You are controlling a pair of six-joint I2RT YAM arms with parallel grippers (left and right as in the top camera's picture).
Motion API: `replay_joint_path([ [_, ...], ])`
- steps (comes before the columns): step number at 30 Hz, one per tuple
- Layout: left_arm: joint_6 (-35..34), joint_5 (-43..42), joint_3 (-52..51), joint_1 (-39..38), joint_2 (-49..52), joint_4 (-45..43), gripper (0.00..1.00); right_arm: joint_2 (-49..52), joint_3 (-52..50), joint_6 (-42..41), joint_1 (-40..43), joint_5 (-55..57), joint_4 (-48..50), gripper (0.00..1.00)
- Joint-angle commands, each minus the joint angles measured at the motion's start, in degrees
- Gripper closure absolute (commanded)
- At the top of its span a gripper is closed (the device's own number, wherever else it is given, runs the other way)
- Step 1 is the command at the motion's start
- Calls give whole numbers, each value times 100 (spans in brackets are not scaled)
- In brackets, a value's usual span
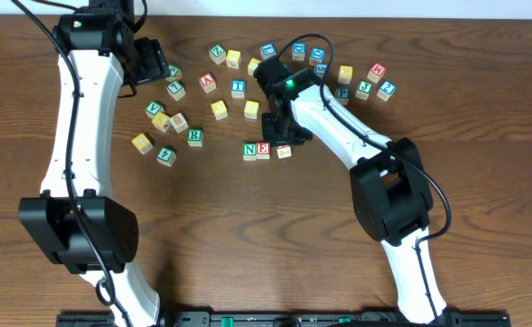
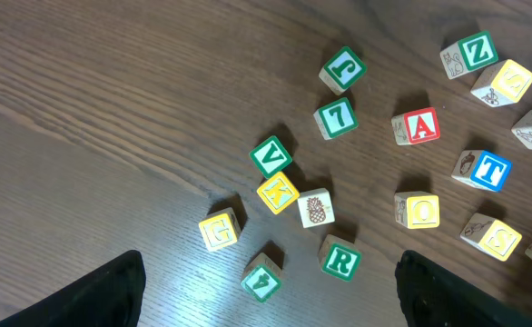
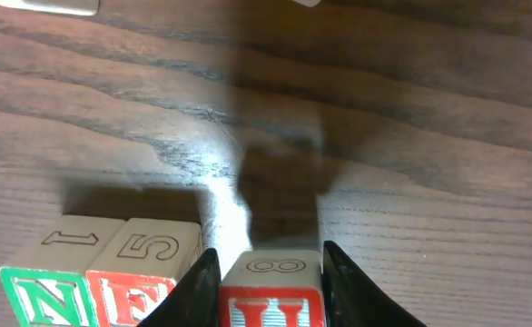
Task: Spell out NEURIPS
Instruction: 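Carry the red U block down to the right of the E block, then lower the U block beside E and open the right gripper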
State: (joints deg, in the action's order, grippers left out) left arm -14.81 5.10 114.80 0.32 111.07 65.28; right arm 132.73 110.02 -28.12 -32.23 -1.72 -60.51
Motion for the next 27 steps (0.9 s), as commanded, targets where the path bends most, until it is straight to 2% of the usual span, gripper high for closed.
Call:
replay_joint_path([
  [1, 11, 98, -28, 15, 61, -13, 13, 57, -26, -59, -52, -17, -52, 68],
  [11, 11, 98, -28, 15, 61, -11, 13, 31, -17, -55, -33, -37, -90, 67],
  [19, 11, 98, -28, 15, 61, -13, 13, -428, 63, -9, 243, -35, -68, 67],
  [27, 11, 98, -28, 15, 61, -15, 13, -798, 61, -9, 498, -35, -623, 65],
])
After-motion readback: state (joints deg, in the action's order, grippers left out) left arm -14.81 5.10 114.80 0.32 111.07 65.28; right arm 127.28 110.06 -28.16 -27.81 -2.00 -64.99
